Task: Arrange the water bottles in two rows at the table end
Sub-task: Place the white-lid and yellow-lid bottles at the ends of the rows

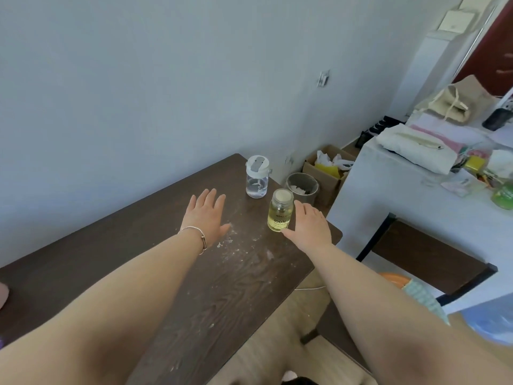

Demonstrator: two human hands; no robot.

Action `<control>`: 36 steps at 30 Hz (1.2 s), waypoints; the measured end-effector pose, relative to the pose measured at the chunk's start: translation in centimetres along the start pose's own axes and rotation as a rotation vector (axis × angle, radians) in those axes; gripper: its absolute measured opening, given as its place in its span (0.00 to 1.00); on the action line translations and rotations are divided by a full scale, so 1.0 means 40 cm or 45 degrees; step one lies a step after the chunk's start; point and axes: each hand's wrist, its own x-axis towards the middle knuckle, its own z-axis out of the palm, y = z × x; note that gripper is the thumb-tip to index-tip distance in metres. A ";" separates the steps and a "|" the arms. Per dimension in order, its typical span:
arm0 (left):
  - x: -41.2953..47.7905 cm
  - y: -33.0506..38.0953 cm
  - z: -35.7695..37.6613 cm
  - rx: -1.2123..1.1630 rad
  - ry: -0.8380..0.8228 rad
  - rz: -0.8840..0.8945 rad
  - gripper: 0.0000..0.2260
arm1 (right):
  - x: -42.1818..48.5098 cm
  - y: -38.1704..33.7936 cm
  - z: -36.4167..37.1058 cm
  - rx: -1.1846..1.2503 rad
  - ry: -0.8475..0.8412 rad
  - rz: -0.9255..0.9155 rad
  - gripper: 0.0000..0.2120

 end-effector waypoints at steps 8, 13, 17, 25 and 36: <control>0.195 0.016 0.041 -0.054 -0.024 -0.057 0.36 | 0.180 0.027 0.048 0.092 -0.101 -0.010 0.47; 0.322 0.042 0.077 -0.143 -0.052 -0.120 0.36 | 0.271 0.048 0.095 0.229 -0.190 -0.014 0.50; 0.419 0.077 0.095 -0.269 -0.054 -0.155 0.37 | 0.311 0.067 0.119 0.359 -0.221 -0.059 0.51; 0.571 0.143 0.156 -0.771 -0.067 -0.381 0.38 | 0.322 0.096 0.156 0.561 -0.214 -0.082 0.48; 0.620 0.187 0.216 -1.347 -0.014 -0.605 0.38 | 0.320 0.103 0.158 0.596 -0.178 -0.124 0.42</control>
